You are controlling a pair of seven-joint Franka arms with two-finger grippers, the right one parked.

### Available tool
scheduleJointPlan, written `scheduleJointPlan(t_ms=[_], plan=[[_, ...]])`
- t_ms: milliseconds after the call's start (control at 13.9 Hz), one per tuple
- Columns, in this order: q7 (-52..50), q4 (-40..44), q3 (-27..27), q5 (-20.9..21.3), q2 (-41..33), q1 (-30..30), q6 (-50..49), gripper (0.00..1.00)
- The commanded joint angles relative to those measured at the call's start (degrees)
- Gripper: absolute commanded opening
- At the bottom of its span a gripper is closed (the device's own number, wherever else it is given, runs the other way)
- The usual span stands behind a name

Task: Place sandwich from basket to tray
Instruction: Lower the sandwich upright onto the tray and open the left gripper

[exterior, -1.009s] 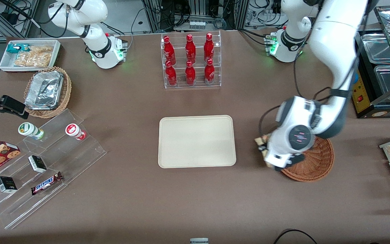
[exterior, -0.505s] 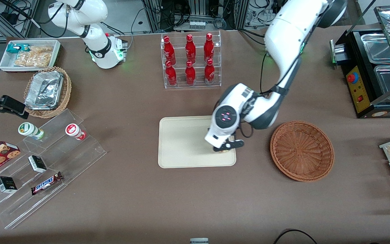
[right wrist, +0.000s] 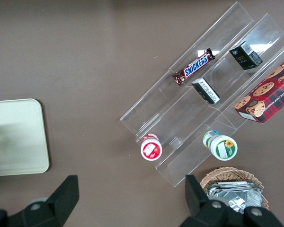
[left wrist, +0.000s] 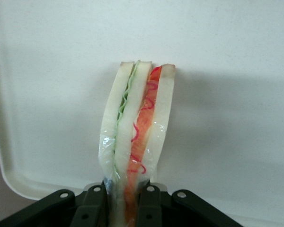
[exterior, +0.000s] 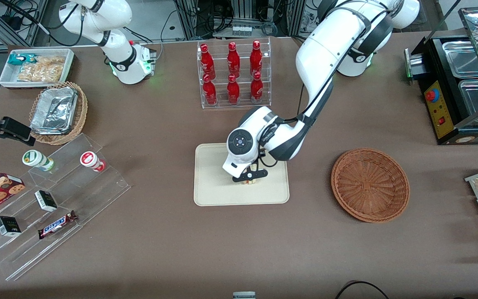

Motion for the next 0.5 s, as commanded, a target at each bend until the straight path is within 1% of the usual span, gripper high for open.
scheduleJointPlan(t_ms=[0, 72, 144, 432], plan=[[-0.7, 3.5, 0.7, -0.2, 2.2, -1.6, -0.5, 0.5], [-0.7, 3.5, 0.8, -0.1, 2.0, -1.5, -0.4, 0.82], [-0.7, 3.7, 1.3, 0.1, 1.8, -1.6, -0.4, 1.0], [-0.7, 3.8, 4.6, 0.5, -1.2, -1.4, -1.1, 1.0]])
